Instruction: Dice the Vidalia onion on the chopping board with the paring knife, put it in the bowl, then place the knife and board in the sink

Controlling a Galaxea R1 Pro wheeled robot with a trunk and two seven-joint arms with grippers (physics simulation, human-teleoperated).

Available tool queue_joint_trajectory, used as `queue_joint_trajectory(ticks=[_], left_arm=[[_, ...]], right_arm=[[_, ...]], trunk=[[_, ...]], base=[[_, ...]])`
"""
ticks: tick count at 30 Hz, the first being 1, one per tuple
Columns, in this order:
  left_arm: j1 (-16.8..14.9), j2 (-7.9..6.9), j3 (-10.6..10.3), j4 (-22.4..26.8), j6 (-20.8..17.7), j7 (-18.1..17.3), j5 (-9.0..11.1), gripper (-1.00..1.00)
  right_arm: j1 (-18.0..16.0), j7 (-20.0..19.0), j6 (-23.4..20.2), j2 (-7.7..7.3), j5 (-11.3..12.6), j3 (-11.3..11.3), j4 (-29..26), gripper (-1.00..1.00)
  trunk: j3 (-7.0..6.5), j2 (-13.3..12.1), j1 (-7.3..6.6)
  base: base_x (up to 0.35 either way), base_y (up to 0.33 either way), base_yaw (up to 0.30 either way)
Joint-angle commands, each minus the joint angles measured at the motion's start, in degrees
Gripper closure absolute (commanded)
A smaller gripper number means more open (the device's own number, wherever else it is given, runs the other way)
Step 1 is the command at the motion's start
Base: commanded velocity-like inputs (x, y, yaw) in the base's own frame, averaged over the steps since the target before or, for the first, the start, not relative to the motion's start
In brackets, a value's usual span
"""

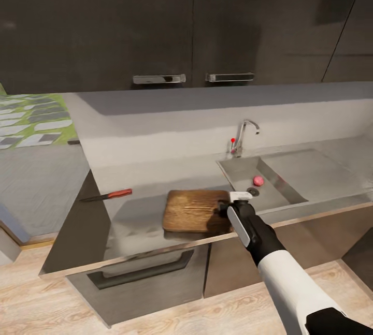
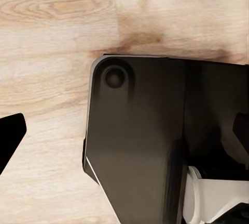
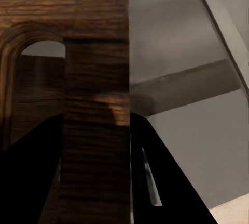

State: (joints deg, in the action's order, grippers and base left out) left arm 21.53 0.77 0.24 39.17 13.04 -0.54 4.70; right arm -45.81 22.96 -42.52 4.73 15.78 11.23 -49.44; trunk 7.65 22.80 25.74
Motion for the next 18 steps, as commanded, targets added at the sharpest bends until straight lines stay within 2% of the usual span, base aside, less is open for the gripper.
queue_joint_trajectory(ticks=[1,2,6,18], left_arm=[[0.0,0.02,0.0,0.1,0.1,-0.1,0.5,-1.0],[0.0,0.02,0.0,0.1,0.1,-0.1,0.5,-1.0],[0.0,0.02,0.0,0.1,0.1,-0.1,0.5,-1.0],[0.0,0.02,0.0,-0.1,0.1,-0.1,0.5,-1.0]], right_arm=[[-0.1,-0.1,-0.2,-0.07,0.5,0.2,0.0,1.0],[-0.1,-1.7,-0.2,-0.16,0.5,0.3,0.0,1.0],[-0.1,-3.9,-0.3,-0.32,0.4,0.3,0.0,1.0],[-0.1,-7.3,-2.6,-0.51,0.4,0.4,0.0,1.0]], trunk=[[0.11,0.1,0.04],[0.11,0.1,0.04],[0.11,0.1,0.04],[0.11,0.1,0.04]], base=[[0.0,-0.004,0.0],[0.066,-0.021,0.0],[0.15,-0.106,0.0],[0.228,-0.197,0.0]])
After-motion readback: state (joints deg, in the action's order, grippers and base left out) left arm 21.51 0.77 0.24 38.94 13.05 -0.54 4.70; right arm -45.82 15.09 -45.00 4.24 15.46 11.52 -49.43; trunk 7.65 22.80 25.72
